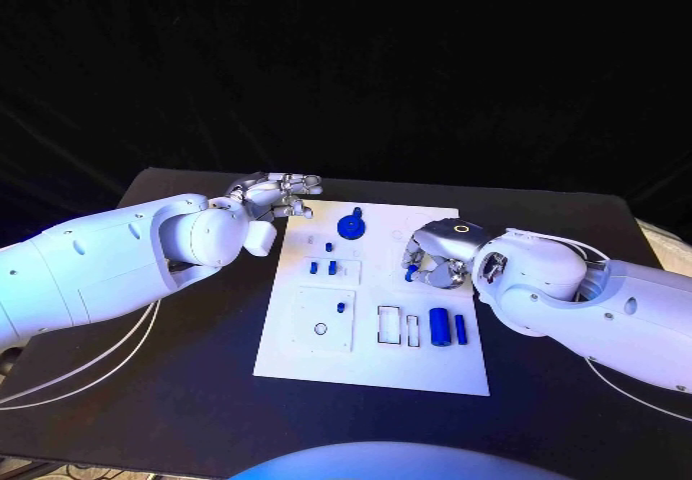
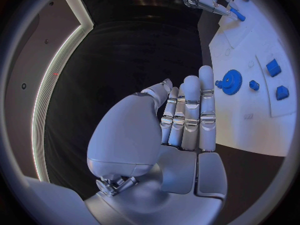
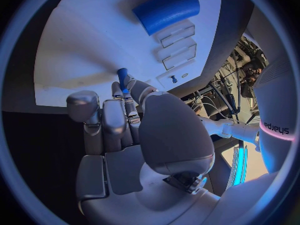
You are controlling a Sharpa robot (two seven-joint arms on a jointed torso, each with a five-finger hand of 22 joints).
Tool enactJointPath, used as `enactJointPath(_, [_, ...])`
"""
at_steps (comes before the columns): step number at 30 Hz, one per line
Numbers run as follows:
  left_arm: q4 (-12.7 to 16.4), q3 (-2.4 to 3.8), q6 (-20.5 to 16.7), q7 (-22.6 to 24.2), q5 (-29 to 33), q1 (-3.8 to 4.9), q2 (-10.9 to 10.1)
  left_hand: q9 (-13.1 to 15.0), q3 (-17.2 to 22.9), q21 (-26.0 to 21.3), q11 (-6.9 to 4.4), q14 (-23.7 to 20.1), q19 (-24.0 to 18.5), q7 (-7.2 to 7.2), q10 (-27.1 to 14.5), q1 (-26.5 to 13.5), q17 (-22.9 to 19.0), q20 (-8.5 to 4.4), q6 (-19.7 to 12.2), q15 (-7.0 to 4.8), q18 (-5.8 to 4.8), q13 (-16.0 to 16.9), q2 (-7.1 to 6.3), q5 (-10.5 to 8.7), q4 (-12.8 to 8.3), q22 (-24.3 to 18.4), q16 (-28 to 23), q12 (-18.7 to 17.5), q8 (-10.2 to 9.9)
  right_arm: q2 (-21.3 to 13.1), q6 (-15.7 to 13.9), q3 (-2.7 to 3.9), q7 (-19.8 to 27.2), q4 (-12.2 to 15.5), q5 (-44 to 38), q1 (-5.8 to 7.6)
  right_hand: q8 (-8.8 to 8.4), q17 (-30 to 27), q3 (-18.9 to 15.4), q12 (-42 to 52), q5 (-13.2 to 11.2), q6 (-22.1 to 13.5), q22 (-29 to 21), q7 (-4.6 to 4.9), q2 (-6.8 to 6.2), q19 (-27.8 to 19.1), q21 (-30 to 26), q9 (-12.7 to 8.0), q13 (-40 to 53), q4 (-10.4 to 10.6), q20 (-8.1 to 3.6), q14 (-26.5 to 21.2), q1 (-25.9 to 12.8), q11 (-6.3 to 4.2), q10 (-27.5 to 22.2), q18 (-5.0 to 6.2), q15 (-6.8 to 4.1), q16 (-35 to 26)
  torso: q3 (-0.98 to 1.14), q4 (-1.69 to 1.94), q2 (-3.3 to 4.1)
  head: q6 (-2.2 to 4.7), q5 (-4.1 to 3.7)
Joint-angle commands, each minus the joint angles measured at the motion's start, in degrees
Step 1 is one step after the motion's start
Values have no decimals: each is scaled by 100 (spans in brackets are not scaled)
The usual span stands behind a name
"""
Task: Assemble the parts on the task board
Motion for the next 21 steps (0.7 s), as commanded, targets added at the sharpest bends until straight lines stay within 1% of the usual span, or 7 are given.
enactJointPath(1, [0,3,116,10,-40,3,6,-8,-30,-34,-5,-41,29,6,-47,-41,-5,-14,-40,16,64,-7,3,7,-14,-5,-19,30,25,-72,-352,11,-64,131,-137,3,23,8,45,-25,39,50,18,15,51,48,42,10,6,6,-14,181,88,-93,158,-94,-49,35,-1,2,-4,9,-3])
enactJointPath(10, [-7,3,113,6,-45,2,6,-8,-33,-40,-4,-44,31,7,-52,-38,-9,-14,-43,16,64,-8,1,7,-20,-9,-19,34,26,-401,-636,102,-100,656,163,84,22,25,118,-68,55,57,50,23,17,56,69,15,6,-15,-17,180,58,-89,188,-98,-53,57,-6,-4,-5,18,3])
enactJointPath(12, [-9,3,114,7,-45,1,9,-9,-33,-42,-4,-45,31,8,-55,-36,-10,-14,-45,16,64,-8,3,7,-22,-11,-19,36,26,-427,-659,114,-105,792,193,96,22,25,118,-68,55,57,50,23,17,56,69,15,6,-15,-17,180,58,-89,188,-98,-53,57,-1,-1,0,26,5])
enactJointPath(13, [-11,3,115,7,-45,-1,12,-9,-32,-45,-4,-46,32,8,-58,-30,-13,-14,-47,16,65,-8,4,7,-28,-14,-19,39,27,-420,-661,118,-102,849,215,99,20,30,134,-77,59,57,59,26,8,58,76,16,6,-22,-18,181,54,-89,192,-98,-52,63,5,3,2,32,5])
enactJointPath(15, [-14,3,119,8,-46,-3,16,-9,-32,-45,-4,-46,32,8,-58,-30,-13,-14,-47,16,65,-8,4,7,-28,-14,-19,39,27,-355,-658,124,-85,945,271,93,19,33,144,-86,60,57,60,29,-2,57,78,17,6,-24,-19,181,44,-86,196,-98,-51,67,7,4,2,34,5])
enactJointPath(18, [-15,3,128,12,-46,-5,28,-9,-32,-45,-4,-46,32,8,-58,-30,-13,-14,-47,16,65,-8,4,7,-28,-14,-19,39,27,-202,-646,125,-47,1030,327,54,18,27,152,-93,62,57,55,30,-9,55,77,17,6,-24,-19,179,33,-85,199,-97,-50,64,-2,0,0,35,13])
enactJointPath(21, [-15,3,134,16,-46,-7,37,-9,-32,-45,-4,-46,32,8,-58,-30,-13,-14,-47,16,65,-8,4,7,-28,-14,-19,39,27,8,-633,124,2,1104,271,-40,15,21,166,-117,68,56,46,35,-27,50,75,19,5,-15,-18,177,-7,-80,202,-96,-47,64,-5,9,-3,30,24])
